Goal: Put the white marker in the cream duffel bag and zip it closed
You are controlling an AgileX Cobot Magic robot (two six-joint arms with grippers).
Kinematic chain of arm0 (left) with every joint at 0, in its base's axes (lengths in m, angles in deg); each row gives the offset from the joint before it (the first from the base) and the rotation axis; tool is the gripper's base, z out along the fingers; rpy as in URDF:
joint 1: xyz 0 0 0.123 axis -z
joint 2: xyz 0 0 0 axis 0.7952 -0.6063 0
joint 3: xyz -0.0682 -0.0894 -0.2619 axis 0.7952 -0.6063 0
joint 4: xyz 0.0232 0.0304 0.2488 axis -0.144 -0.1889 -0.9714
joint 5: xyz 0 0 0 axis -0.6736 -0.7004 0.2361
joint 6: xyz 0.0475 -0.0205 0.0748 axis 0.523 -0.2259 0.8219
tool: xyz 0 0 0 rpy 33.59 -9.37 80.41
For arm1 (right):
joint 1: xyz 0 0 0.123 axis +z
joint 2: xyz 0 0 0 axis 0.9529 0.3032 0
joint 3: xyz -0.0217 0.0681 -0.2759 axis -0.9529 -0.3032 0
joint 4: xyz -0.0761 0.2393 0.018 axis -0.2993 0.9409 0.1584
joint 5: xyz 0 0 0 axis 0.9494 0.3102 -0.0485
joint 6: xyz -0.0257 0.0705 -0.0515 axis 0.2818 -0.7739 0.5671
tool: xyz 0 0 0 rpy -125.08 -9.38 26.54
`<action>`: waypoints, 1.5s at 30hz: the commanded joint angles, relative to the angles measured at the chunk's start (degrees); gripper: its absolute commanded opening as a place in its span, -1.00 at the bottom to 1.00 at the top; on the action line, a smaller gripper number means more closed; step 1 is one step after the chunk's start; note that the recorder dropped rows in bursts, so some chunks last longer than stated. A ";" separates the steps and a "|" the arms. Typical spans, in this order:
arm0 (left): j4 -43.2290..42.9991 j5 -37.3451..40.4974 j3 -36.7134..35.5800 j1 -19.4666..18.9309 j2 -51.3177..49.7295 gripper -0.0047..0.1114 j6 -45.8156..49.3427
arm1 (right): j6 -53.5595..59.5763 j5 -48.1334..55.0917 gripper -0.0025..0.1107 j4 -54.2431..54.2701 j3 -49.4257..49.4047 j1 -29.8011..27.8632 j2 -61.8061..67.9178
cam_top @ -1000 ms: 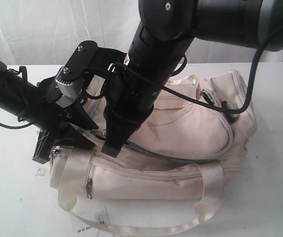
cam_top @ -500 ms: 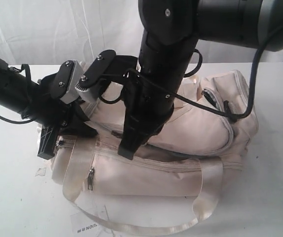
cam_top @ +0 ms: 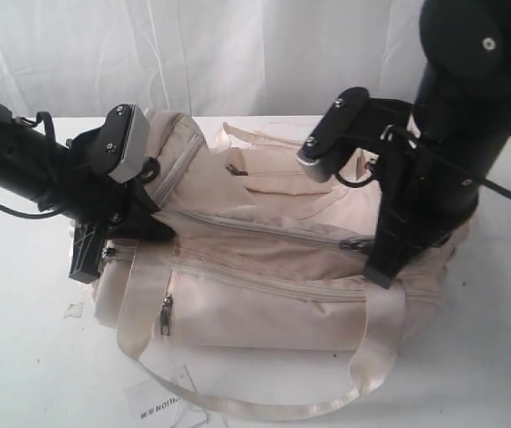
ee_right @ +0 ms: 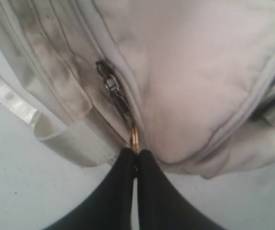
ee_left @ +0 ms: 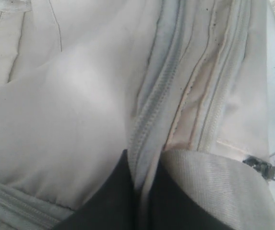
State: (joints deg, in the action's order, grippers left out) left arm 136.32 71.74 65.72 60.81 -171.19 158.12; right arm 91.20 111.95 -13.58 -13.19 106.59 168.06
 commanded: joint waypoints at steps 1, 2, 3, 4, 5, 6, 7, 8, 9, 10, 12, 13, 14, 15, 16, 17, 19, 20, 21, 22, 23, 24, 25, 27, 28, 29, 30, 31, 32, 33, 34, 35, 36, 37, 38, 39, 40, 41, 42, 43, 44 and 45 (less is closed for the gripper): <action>0.99 -0.86 0.38 -0.02 0.64 -0.92 -0.45 | -0.91 1.73 -0.96 -2.89 -3.94 -4.39 -2.37; 1.47 -1.13 0.38 -0.02 0.64 -0.92 -0.34 | -0.91 1.73 -0.96 -2.61 -4.48 -4.61 -2.47; 3.35 -1.58 0.38 -0.02 0.64 -0.92 0.01 | -1.19 1.73 -0.96 -2.11 -4.87 -4.61 -2.50; 4.10 -1.68 0.62 -0.02 0.67 -0.92 0.01 | -1.19 1.73 -0.96 -1.42 -4.87 -4.61 -2.50; 4.05 -0.67 1.38 -0.02 1.02 -0.86 0.01 | -1.19 1.73 -0.96 -1.10 -4.87 -4.61 -2.50; 4.05 0.07 2.28 -0.02 1.89 -0.71 0.01 | -1.19 1.01 -0.96 -1.21 -4.87 -4.61 -2.50; 4.05 0.47 2.90 -0.02 2.38 -0.61 0.01 | -1.19 0.82 -0.96 -1.22 -4.87 -4.61 -2.50; 4.19 1.63 4.17 -0.02 3.51 -0.40 0.01 | -1.19 0.23 -0.96 -1.31 -4.87 -4.61 -2.50; 4.29 2.67 4.90 -0.02 4.07 -0.28 0.01 | -1.19 -0.28 -0.96 -1.31 -4.87 -4.61 -2.50; 6.24 4.53 5.73 -0.02 4.69 -0.06 0.01 | -1.19 -1.78 -0.96 -1.31 -4.87 -4.61 -2.50; 9.43 6.42 5.73 -0.02 5.31 0.14 0.01 | -1.19 -4.22 -0.96 -1.31 -4.87 -4.61 -2.50; 9.59 6.80 5.60 0.72 5.31 0.21 0.12 | -1.19 -4.92 -0.96 -1.31 -4.87 -4.61 -2.50; 9.32 6.92 5.60 1.21 5.31 0.22 0.26 | -1.19 -5.21 -0.96 -1.31 -4.87 -4.61 -2.50; 8.59 6.92 5.60 3.15 5.31 0.22 1.57 | -1.19 -5.47 -0.96 -1.20 -4.87 -4.61 -2.50; 8.31 6.92 5.60 4.51 5.31 0.22 2.76 | -1.19 -5.63 -0.96 -1.20 -4.87 -4.61 -2.50; 6.98 6.89 5.60 7.80 5.31 0.22 5.29 | -1.19 -5.86 -0.96 -1.07 -4.87 -4.61 -2.50; 3.34 3.66 5.60 12.88 4.58 0.22 6.47 | -1.19 -5.86 -0.96 -0.83 -4.87 -4.61 -2.50; 2.79 0.65 5.60 15.17 3.46 0.22 6.23 | -1.29 -5.86 -0.96 -0.71 -4.87 -4.61 -2.50; 2.79 -2.25 5.60 16.63 2.51 0.22 5.80 | -1.29 -5.86 -0.96 -0.42 -4.87 -4.61 -2.50; 3.03 -6.51 5.60 18.49 0.79 0.22 4.87 | -1.29 -5.86 -0.96 0.46 -4.87 -4.61 -2.50; 3.03 -7.72 5.60 19.09 -0.11 0.22 4.48 | -1.29 -5.86 -0.96 0.80 -4.87 -4.61 -2.50; 3.03 -7.86 5.60 19.50 -0.79 0.22 4.48 | -1.29 -5.86 -0.96 0.92 -4.87 -4.61 -2.50; 3.03 -7.74 5.60 19.80 -1.63 0.22 3.61 | -1.29 -5.86 -0.96 1.03 -4.87 -4.61 -2.50; 3.03 -7.59 5.60 19.94 -2.97 0.22 1.98 | -1.29 -5.97 -0.96 1.03 -4.87 -4.61 -2.50; 3.03 -8.14 5.60 19.94 -3.67 0.22 1.57 | -1.29 -5.97 -0.96 1.03 -4.87 -4.61 -2.50; 3.03 -10.83 5.60 19.94 -4.70 0.22 0.79 | -1.29 -5.97 -0.96 1.27 -4.87 -4.61 -2.50; 3.03 -12.59 5.60 19.94 -4.89 0.22 0.17 | -1.29 -5.97 -0.96 1.70 -4.87 -4.61 -2.50; 4.38 -15.07 5.60 19.94 -5.00 0.22 0.05 | -1.29 -6.11 -0.96 2.77 -4.87 -4.61 -2.50; 5.08 -15.71 5.60 19.94 -5.00 0.22 0.05 | -1.29 -6.41 -0.96 3.15 -4.87 -4.61 -2.50; 5.56 -15.10 5.60 19.94 -5.00 0.22 0.05 | -1.29 -7.34 -0.96 3.48 -4.87 -4.61 -2.50; 5.56 -14.23 5.60 19.94 -5.00 0.21 0.05 | -1.29 -7.97 -0.96 3.48 -4.87 -4.61 -2.50; 5.56 -11.08 5.60 19.94 -5.00 0.17 0.05 | -1.29 -8.78 -0.96 3.48 -4.87 -4.61 -2.50; 5.85 -9.57 5.60 19.94 -5.00 0.14 0.18 | -1.29 -8.88 -0.96 3.48 -4.87 -4.61 -2.50; 7.12 -7.23 5.60 19.94 -5.00 0.02 0.18 | -1.29 -8.88 -0.96 3.48 -4.87 -4.61 -2.50; 7.38 -6.38 5.60 19.94 -5.00 -0.22 0.18 | -1.29 -8.88 -0.96 3.48 -4.87 -4.61 -2.50; 7.38 -6.38 5.60 19.94 -5.00 -0.38 0.18 | -1.29 -8.88 -0.96 3.48 -4.87 -4.61 -2.50; 7.38 -6.38 5.60 19.94 -4.89 -0.70 0.18 | -1.29 -8.88 -0.96 3.48 -4.87 -4.61 -2.50; 7.38 -6.48 5.60 19.94 -4.77 -0.84 0.18 | -1.29 -8.88 -0.96 3.48 -4.87 -4.61 -2.50; 7.15 -6.48 5.60 19.94 -4.67 -0.92 0.05 | -1.29 -8.75 -0.96 3.48 -4.87 -4.61 -2.50; 7.26 -6.48 5.60 19.94 -4.37 -0.92 -0.80 | -1.29 -8.75 -0.96 3.48 -4.87 -4.61 -2.50; 7.26 -6.79 5.60 19.94 -4.11 -0.92 -2.03 | -1.29 -8.64 -0.96 3.48 -4.87 -4.61 -2.50; 7.26 -8.30 5.60 19.94 -3.72 -0.92 -3.92 | -1.79 -8.64 -0.96 3.48 -4.87 -4.61 -2.50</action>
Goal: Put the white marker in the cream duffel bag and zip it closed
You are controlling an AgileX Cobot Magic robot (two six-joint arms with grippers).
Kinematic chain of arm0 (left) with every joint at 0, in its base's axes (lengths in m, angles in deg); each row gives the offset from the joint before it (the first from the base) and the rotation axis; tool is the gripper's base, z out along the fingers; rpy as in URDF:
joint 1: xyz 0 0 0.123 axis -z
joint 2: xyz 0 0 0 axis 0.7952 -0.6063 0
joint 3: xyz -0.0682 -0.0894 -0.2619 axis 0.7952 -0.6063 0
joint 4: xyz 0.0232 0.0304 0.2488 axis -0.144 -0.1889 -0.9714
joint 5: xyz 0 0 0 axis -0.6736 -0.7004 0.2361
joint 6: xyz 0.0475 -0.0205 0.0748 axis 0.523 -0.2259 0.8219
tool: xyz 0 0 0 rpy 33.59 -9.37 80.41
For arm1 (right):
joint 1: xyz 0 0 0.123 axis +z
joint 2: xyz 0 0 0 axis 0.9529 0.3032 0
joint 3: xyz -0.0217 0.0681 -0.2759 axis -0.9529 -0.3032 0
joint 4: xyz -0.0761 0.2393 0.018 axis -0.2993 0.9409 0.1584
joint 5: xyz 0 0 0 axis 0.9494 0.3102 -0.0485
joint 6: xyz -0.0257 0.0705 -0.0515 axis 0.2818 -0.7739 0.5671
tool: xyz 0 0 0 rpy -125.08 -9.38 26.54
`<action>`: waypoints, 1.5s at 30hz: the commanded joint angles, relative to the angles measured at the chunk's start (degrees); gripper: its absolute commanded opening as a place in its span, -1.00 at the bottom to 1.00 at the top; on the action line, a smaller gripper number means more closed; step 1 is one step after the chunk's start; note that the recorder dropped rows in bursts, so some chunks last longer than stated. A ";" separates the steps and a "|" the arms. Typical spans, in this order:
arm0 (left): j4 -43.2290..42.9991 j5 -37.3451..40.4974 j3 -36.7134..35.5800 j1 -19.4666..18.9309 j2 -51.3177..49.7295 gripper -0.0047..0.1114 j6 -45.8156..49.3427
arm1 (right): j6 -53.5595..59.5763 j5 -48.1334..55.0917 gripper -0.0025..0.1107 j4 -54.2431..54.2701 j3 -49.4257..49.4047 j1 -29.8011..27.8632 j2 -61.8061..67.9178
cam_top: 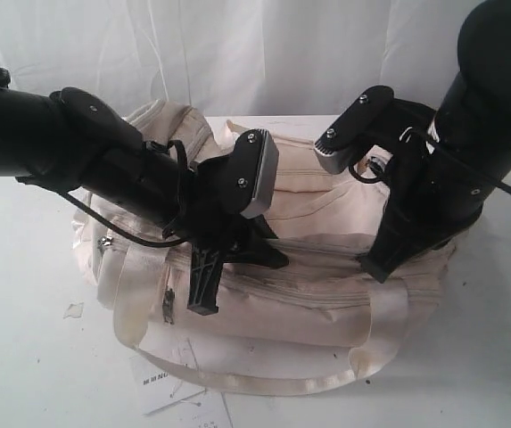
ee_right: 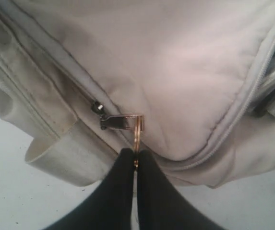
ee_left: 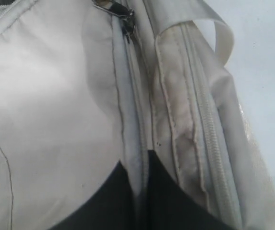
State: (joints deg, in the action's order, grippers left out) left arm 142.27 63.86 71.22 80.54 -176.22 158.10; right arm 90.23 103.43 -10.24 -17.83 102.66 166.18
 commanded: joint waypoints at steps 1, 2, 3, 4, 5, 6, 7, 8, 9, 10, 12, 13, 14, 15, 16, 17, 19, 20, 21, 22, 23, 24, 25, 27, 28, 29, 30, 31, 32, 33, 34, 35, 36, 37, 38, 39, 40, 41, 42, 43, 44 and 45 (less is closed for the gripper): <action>1.31 -1.68 0.10 0.21 1.46 -0.92 -4.47 | -1.31 -0.12 -0.96 0.03 -0.23 -0.67 -0.62; 1.31 -4.65 0.10 0.21 1.88 -0.92 -4.57 | -2.30 0.00 -0.96 -0.06 -0.23 -0.67 -0.62; 1.31 -5.82 0.10 0.21 1.98 -0.92 -4.72 | -2.45 0.42 -0.96 -0.06 -0.23 -0.67 -0.62; 1.31 -7.09 0.10 0.21 2.21 -0.92 -5.04 | -2.72 0.89 -0.96 -0.19 -0.23 -0.67 -0.62; 1.31 -7.95 0.10 0.21 2.37 -0.92 -5.50 | -2.92 1.30 -0.96 -0.43 -0.23 -0.67 -0.62; 1.31 -8.23 0.10 0.21 2.37 -0.92 -5.61 | -3.66 1.86 -0.96 -1.13 -0.23 -0.67 -0.62; 1.31 -8.40 0.10 0.21 2.54 -0.92 -5.77 | -4.36 2.48 -0.96 -2.96 -0.35 -0.67 -0.62; 1.31 -8.40 0.10 0.21 2.54 -0.92 -5.77 | -5.14 2.98 -0.96 -4.23 -0.44 -0.67 -0.62; 1.31 -8.40 0.10 0.21 2.54 -0.92 -5.77 | -5.80 3.26 -0.96 -6.28 -0.81 -0.67 -0.62; 1.31 -8.40 0.10 0.21 2.67 -0.92 -6.24 | -6.60 3.34 -0.96 -8.49 -1.37 -0.67 -0.62; 1.31 -8.52 0.10 0.21 2.96 -0.92 -7.52 | -8.24 3.62 -0.96 -12.06 -2.56 -1.19 -0.62; 1.31 -8.55 0.10 0.21 3.21 -0.92 -7.64 | -8.39 4.01 -0.96 -13.08 -3.14 -1.78 -0.62; 1.31 -8.55 0.10 0.21 3.33 -0.92 -7.64 | -8.39 4.46 -0.96 -13.28 -3.50 -2.45 -0.62; 1.31 -8.55 0.10 0.09 3.48 -0.92 -7.64 | -8.39 5.07 -0.96 -13.28 -3.79 -3.19 -0.62; 1.31 -8.64 0.10 0.09 3.59 -0.92 -7.64 | -8.39 5.46 -0.96 -13.39 -4.04 -3.94 -0.62; 1.31 -8.64 0.10 0.09 3.59 -0.92 -7.64 | -8.48 5.64 -0.96 -13.39 -4.31 -4.53 -0.62; 1.31 -8.77 0.10 0.09 3.58 -0.92 -7.64 | -8.48 5.76 -0.96 -13.39 -4.29 -5.93 -0.62; 1.31 -8.77 0.10 0.09 3.58 -0.92 -7.64 | -8.48 5.59 -0.96 -13.49 -4.29 -6.44 -0.62; 1.31 -8.77 0.10 0.09 3.58 -0.92 -7.64 | -8.48 5.28 -0.96 -13.61 -4.29 -7.04 -0.62; 1.31 -8.77 0.10 0.09 3.58 -0.92 -7.64 | -8.48 4.92 -0.96 -13.82 -4.29 -7.64 -0.62; 1.31 -8.77 0.10 0.09 3.58 -0.92 -7.64 | -8.48 4.51 -0.96 -14.27 -4.29 -8.27 -0.62; 1.31 -8.77 0.10 0.09 3.58 -0.92 -7.74 | -8.48 4.04 -0.96 -14.72 -4.29 -8.91 -0.62; 1.31 -8.77 0.10 0.09 3.58 -0.92 -7.74 | -8.48 3.32 -0.96 -15.45 -4.29 -9.57 -0.62; 1.31 -8.77 0.10 0.09 3.58 -0.92 -7.89 | -8.48 1.58 -0.96 -15.91 -4.29 -11.11 -0.62; 1.31 -8.77 0.10 0.09 3.58 -0.92 -7.95 | -8.48 0.88 -0.96 -15.91 -4.29 -11.65 -0.62; 1.31 -8.77 0.10 0.09 3.58 -0.92 -7.95 | -8.48 0.27 -0.96 -15.49 -4.29 -12.11 -0.62; 1.31 -8.77 0.10 0.09 3.58 -0.92 -8.10 | -8.48 0.14 -0.96 -15.28 -4.29 -12.34 -0.62; 1.31 -8.94 0.10 0.09 3.58 -0.92 -8.43 | -8.02 0.14 -0.96 -15.02 -4.29 -12.37 -0.62; 1.31 -8.91 0.10 0.09 3.71 -0.92 -9.00 | -7.45 0.14 -0.96 -14.90 -4.29 -12.37 -0.62; 1.31 -8.91 0.10 0.09 3.96 -0.90 -9.19 | -7.32 -0.12 -0.96 -14.80 -4.29 -12.37 -0.62; 1.45 -8.91 0.10 0.20 4.23 -0.87 -9.19 | -7.32 -0.71 -0.96 -14.80 -4.29 -12.37 -0.62; 1.58 -8.91 0.20 0.21 4.53 -0.79 -9.19 | -7.32 -1.70 -0.96 -14.80 -4.29 -12.37 -0.62; 1.88 -8.80 0.20 0.21 4.93 -0.70 -9.19 | -7.32 -2.88 -0.96 -14.80 -4.29 -12.48 -0.62; 2.27 -8.80 0.20 0.21 5.32 -0.59 -9.19 | -7.32 -4.00 -0.96 -14.80 -4.29 -12.63 -0.62; 2.73 -8.68 0.20 0.21 5.65 -0.47 -9.19 | -7.32 -5.44 -0.96 -14.65 -4.29 -12.61 -0.62; 2.71 -8.25 0.20 0.21 5.68 -0.34 -9.19 | -7.32 -6.76 -0.96 -14.55 -4.29 -12.61 -0.62; 2.85 -7.43 0.20 0.21 5.84 -0.24 -9.19 | -7.32 -7.80 -0.96 -14.41 -4.29 -12.61 -0.62; 3.17 -6.43 0.20 0.33 5.89 -0.11 -9.01 | -7.32 -8.88 -0.96 -13.89 -4.29 -12.61 -0.62; 3.64 -5.64 0.20 0.89 5.89 0.00 -9.01 | -7.32 -9.82 -0.96 -13.28 -4.29 -12.61 -0.62; 3.92 -5.55 0.20 1.59 5.89 0.09 -9.01 | -7.32 -10.56 -0.96 -12.67 -4.29 -12.61 -0.62; 3.92 -6.03 0.20 2.36 5.89 0.13 -8.68 | -7.32 -11.04 -0.96 -12.09 -4.29 -12.61 -0.62; 3.92 -7.21 0.20 3.58 5.89 0.15 -7.28 | -7.32 -11.46 -0.96 -11.67 -4.29 -12.61 -0.62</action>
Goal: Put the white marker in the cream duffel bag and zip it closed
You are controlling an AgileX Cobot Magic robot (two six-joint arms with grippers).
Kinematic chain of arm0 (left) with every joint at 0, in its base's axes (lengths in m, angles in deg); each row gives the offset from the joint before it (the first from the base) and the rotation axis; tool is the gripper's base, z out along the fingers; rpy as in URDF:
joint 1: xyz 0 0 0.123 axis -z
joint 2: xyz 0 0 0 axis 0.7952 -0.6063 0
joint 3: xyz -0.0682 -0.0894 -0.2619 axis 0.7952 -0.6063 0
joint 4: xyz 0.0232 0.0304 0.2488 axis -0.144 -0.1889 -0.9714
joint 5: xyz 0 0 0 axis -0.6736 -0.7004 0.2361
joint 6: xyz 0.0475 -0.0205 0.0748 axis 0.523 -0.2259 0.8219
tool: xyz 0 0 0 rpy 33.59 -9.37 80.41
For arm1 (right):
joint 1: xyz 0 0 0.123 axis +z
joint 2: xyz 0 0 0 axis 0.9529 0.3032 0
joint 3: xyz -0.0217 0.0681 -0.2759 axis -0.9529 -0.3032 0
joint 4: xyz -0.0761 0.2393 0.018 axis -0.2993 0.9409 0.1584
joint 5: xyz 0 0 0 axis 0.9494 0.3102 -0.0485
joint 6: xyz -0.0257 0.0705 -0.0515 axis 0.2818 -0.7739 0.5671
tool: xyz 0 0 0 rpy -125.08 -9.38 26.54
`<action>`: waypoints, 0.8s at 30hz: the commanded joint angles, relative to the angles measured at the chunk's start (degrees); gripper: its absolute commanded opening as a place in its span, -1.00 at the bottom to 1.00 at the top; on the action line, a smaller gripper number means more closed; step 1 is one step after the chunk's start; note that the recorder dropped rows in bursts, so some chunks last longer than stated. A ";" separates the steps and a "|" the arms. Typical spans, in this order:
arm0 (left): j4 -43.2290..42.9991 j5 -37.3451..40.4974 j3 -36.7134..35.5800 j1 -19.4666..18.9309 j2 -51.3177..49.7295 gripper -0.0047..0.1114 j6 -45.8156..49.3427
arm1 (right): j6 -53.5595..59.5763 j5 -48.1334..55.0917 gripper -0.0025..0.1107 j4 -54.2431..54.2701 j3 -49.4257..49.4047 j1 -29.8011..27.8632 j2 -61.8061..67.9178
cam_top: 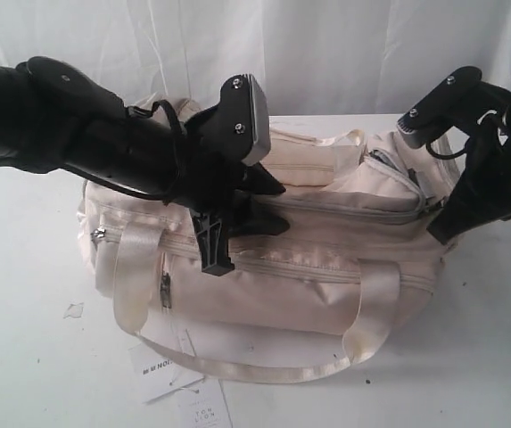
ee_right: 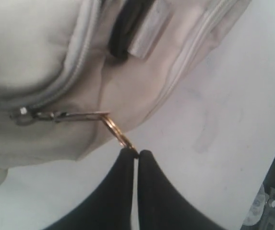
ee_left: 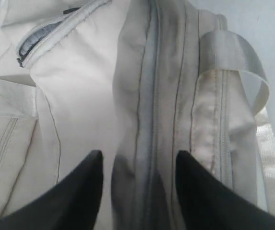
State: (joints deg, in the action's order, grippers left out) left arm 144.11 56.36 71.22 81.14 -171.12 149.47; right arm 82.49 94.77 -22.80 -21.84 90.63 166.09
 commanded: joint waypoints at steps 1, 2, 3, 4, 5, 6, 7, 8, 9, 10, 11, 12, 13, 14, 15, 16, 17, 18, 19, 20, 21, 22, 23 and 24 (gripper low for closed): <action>2.08 -1.40 0.20 4.24 0.79 0.15 3.47 | 0.42 -3.29 -0.96 1.34 -0.28 -0.57 -0.53; 2.08 -2.90 0.20 5.26 0.79 0.15 5.23 | 0.42 -3.43 -0.96 1.44 -0.28 -0.57 -0.53; 2.08 -4.83 0.20 6.60 0.79 0.15 7.14 | 0.42 -3.68 -0.96 1.59 -0.28 -0.57 -0.53; 2.08 -6.27 0.20 7.83 0.54 0.15 7.87 | 0.42 -4.00 -0.96 1.71 -0.28 -0.57 -0.53; 2.34 -6.71 0.20 8.91 0.22 0.15 7.87 | 0.42 -4.13 -0.96 1.71 -0.28 -0.57 -0.53; 2.32 -6.46 0.20 9.77 -0.17 0.15 7.87 | 0.42 -4.46 -0.96 1.89 -0.28 -0.57 -0.53; 2.32 -6.56 0.20 10.57 -0.87 0.15 7.87 | 0.42 -4.57 -0.96 2.04 -0.28 -0.57 -0.53; 2.32 -6.86 0.20 11.15 -1.44 0.15 7.87 | 0.42 -4.59 -0.96 2.21 -0.28 -0.57 -0.53; 2.32 -8.85 0.20 12.01 -2.41 0.15 7.87 | 0.42 -4.59 -0.96 2.43 -0.28 -0.57 -0.53; 2.32 -11.41 0.20 12.70 -3.07 0.15 7.87 | 0.42 -4.59 -0.96 2.55 -0.28 -0.57 -0.53; 2.32 -14.59 0.20 13.48 -3.66 0.15 7.87 | 0.42 -4.47 -0.96 2.64 -0.28 -0.57 -0.53; 2.47 -19.65 0.33 14.67 -4.44 0.15 7.72 | 0.42 -4.47 -0.96 3.00 -0.28 -0.57 -0.53; 2.47 -22.56 0.85 15.36 -5.04 0.15 7.14 | 0.42 -4.47 -0.96 3.43 -0.28 -0.57 -0.53; 2.47 -23.78 1.72 16.00 -5.77 0.15 6.30 | 0.42 -4.47 -0.96 3.70 -0.28 -0.57 -0.53; 2.47 -24.09 3.01 16.38 -6.52 0.15 5.09 | 0.42 -4.47 -0.96 4.26 -0.28 -0.57 -0.53; 2.47 -23.19 4.56 16.62 -7.32 0.15 4.15 | 0.42 -4.60 -0.96 4.76 -0.28 -0.57 -0.53; 2.47 -22.56 5.78 16.78 -8.08 0.15 2.97 | 0.42 -4.74 -0.96 5.11 -0.28 -0.57 -0.53; 2.47 -22.21 7.67 16.91 -9.19 0.15 1.95 | 0.42 -4.88 -0.96 5.34 -0.28 -0.57 -0.53; 2.47 -22.56 8.93 16.89 -10.08 0.15 0.60 | 0.42 -4.88 -0.96 5.45 -0.28 -0.57 -0.53; 2.47 -23.50 10.20 16.89 -10.96 0.15 -0.73 | 0.42 -4.88 -0.96 5.77 -0.28 -0.57 -0.53; 2.47 -25.73 11.89 16.89 -12.27 0.14 -3.20 | 0.42 -4.88 -0.96 6.34 -0.28 -0.57 -0.53; 2.47 -27.06 12.96 16.89 -13.05 0.12 -4.89 | 0.42 -4.88 -0.96 6.89 -0.28 -0.57 -0.53; 2.47 -27.52 14.20 16.89 -13.88 0.09 -6.77 | 0.42 -4.88 -0.96 7.43 -0.28 -0.57 -0.53; 2.47 -26.72 15.25 16.89 -14.48 0.03 -8.22 | 0.42 -4.88 -0.96 7.67 -0.28 -0.57 -0.53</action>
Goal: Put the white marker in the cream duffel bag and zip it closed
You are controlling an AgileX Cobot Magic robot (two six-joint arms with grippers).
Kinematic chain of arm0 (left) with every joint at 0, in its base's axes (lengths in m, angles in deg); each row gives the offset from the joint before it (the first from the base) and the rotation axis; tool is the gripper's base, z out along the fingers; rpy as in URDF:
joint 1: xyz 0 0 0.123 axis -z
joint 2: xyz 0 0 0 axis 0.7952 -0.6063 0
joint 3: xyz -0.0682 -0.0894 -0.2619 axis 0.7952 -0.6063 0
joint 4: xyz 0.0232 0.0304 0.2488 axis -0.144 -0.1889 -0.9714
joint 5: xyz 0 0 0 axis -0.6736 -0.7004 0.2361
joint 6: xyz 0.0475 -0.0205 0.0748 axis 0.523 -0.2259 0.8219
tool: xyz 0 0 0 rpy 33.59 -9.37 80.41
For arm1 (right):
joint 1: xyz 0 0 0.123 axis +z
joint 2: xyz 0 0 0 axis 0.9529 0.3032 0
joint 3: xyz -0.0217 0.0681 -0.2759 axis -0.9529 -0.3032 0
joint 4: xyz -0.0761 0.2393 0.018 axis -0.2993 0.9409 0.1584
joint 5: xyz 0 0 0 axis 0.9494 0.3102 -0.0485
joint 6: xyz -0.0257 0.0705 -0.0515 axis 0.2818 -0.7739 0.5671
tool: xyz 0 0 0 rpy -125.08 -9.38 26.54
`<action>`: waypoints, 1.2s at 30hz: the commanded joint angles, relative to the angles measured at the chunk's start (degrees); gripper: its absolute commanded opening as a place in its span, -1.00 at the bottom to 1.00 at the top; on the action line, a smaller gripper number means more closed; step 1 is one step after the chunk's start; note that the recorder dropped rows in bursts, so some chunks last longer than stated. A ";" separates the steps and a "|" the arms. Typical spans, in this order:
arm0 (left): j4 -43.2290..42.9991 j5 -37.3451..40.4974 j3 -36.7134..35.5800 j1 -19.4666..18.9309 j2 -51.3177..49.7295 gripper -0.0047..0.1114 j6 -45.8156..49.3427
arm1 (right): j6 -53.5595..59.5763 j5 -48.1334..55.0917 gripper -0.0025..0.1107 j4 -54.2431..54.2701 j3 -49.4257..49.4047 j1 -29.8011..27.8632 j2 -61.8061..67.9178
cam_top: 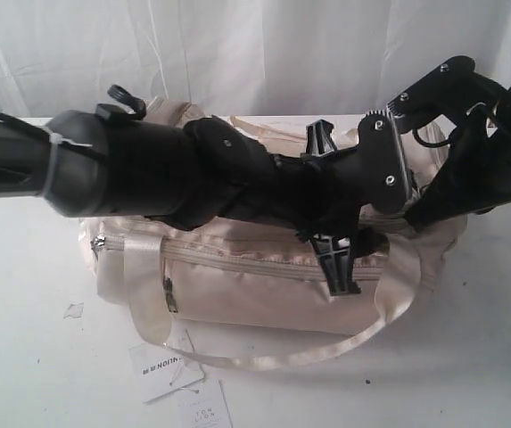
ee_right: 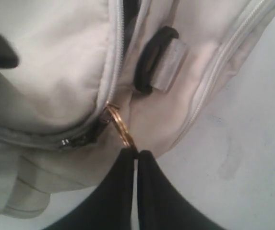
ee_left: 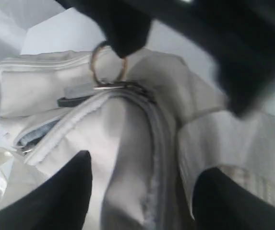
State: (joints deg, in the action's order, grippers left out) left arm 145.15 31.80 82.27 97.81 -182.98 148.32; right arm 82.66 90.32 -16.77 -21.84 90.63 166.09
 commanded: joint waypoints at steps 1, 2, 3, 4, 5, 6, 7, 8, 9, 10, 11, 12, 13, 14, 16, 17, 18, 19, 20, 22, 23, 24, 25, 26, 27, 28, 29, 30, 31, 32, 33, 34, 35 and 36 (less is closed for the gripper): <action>1.42 -1.08 4.87 0.23 -2.93 -0.03 -7.84 | 0.25 -0.43 -0.96 1.64 -0.28 -0.57 -0.53; 1.42 0.99 5.31 0.23 -3.03 -0.11 -8.24 | 0.25 -0.43 -0.96 1.64 -0.28 -0.57 -0.53; 1.42 3.51 5.67 0.23 -3.03 -0.19 -8.24 | 0.25 -0.43 -0.96 1.64 -0.28 -0.57 -0.53; 1.42 5.89 5.77 0.23 -3.03 -0.27 -8.24 | 0.25 -0.43 -0.96 1.64 -0.28 -0.57 -0.53; 1.42 7.41 5.77 0.23 -3.03 -0.38 -8.24 | 0.25 -0.43 -0.96 1.64 -0.28 -0.57 -0.53; 1.42 8.50 5.77 0.23 -3.03 -0.50 -8.24 | 0.25 -0.43 -0.96 1.64 -0.28 -0.57 -0.53; 1.42 9.08 5.77 0.23 -3.03 -0.59 -8.24 | 0.25 -0.43 -0.96 1.64 -0.28 -0.57 -0.53; 1.42 9.33 5.77 0.23 -3.03 -0.71 -8.24 | 0.25 -0.43 -0.96 1.64 -0.28 -0.57 -0.53; 1.42 9.33 5.77 0.23 -3.03 -0.81 -8.24 | 0.25 -0.43 -0.96 1.64 -0.28 -0.57 -0.53; 1.42 9.33 5.77 0.23 -2.90 -0.88 -8.24 | 0.25 -0.26 -0.96 1.66 -0.28 -0.57 -0.53; 1.42 9.33 5.77 0.23 -2.72 -0.91 -8.24 | 0.25 -0.05 -0.96 1.66 -0.28 -0.57 -0.53; 1.42 9.19 5.77 0.23 -2.33 -0.89 -8.24 | 0.25 0.09 -0.96 1.66 -0.28 -0.57 -0.53; 1.42 9.30 5.77 0.23 -2.01 -0.84 -8.24 | 0.25 0.22 -0.96 1.66 -0.28 -0.57 -0.53; 1.42 9.81 5.77 0.23 -1.49 -0.77 -8.24 | 0.25 0.22 -0.96 1.66 -0.28 -0.57 -0.53; 1.42 11.86 5.77 0.23 -0.14 -0.55 -8.54 | 0.25 0.22 -0.96 1.66 -0.28 -0.57 -0.53; 1.42 13.18 5.77 0.23 0.47 -0.45 -8.67 | 0.25 0.22 -0.96 1.66 -0.28 -0.57 -0.53; 1.42 14.99 5.77 0.23 1.24 -0.33 -8.67 | 0.25 -0.01 -0.96 1.66 -0.28 -0.57 -0.53; 1.29 16.59 5.77 0.23 1.92 -0.22 -8.67 | 0.25 -0.25 -0.96 1.66 -0.28 -0.57 -0.53; 0.79 17.70 5.77 0.23 2.50 -0.14 -9.26 | 0.15 -0.52 -0.96 1.66 -0.28 -0.57 -0.53; -1.46 19.79 5.77 0.23 3.37 0.01 -11.91 | 0.15 -0.92 -0.96 1.66 -0.28 -0.57 -0.53; -3.75 20.31 5.77 0.23 3.48 0.06 -13.64 | 0.15 -1.07 -0.96 1.66 -0.28 -0.57 -0.53; -7.22 21.07 5.77 0.23 3.72 0.11 -16.32 | 0.15 -1.07 -0.96 1.66 -0.28 -0.57 -0.53; -11.93 22.14 5.77 0.23 3.72 0.14 -19.81 | 0.02 -1.07 -0.96 1.66 -0.28 -0.57 -0.53; -16.58 23.12 5.77 0.12 3.72 0.16 -24.31 | 0.02 -1.07 -0.96 1.66 -0.28 -0.57 -0.53; -22.49 24.86 5.77 0.12 3.72 0.19 -29.37 | 0.01 -1.18 -0.96 1.66 -0.28 -0.57 -0.53; -28.55 27.54 5.77 0.12 3.72 0.20 -34.60 | 0.01 -1.18 -0.96 1.66 -0.28 -0.57 -0.53; -33.05 30.31 5.77 0.12 3.72 0.21 -38.43 | 0.01 -1.29 -0.96 1.55 -0.28 -0.57 -0.53; -38.03 34.40 5.77 0.12 3.72 0.22 -42.65 | 0.01 -1.40 -0.96 1.55 -0.28 -0.57 -0.53; -42.08 38.79 5.77 0.12 3.72 0.22 -46.13 | 0.01 -1.54 -0.96 1.55 -0.28 -0.57 -0.53; -45.48 42.02 5.77 0.12 3.72 0.22 -48.28 | 0.01 -1.65 -0.96 1.55 -0.28 -0.57 -0.53; -48.68 45.18 5.77 0.12 3.72 0.22 -50.42 | 0.01 -1.79 -0.96 1.55 -0.28 -0.57 -0.53; -51.46 46.96 5.77 0.12 3.72 0.22 -52.37 | 0.01 -1.90 -0.96 1.55 -0.28 -0.57 -0.53; -53.20 47.14 5.77 0.12 3.72 0.22 -53.98 | 0.01 -1.90 -0.96 1.55 -0.28 -0.57 -0.53; -55.06 46.35 5.77 0.12 3.72 0.22 -55.84 | 0.01 -1.90 -0.96 1.55 -0.28 -0.57 -0.53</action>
State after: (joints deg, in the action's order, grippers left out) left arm 96.85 74.86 87.91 97.72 -179.62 99.10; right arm 82.88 89.29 -15.17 -21.84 90.00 165.67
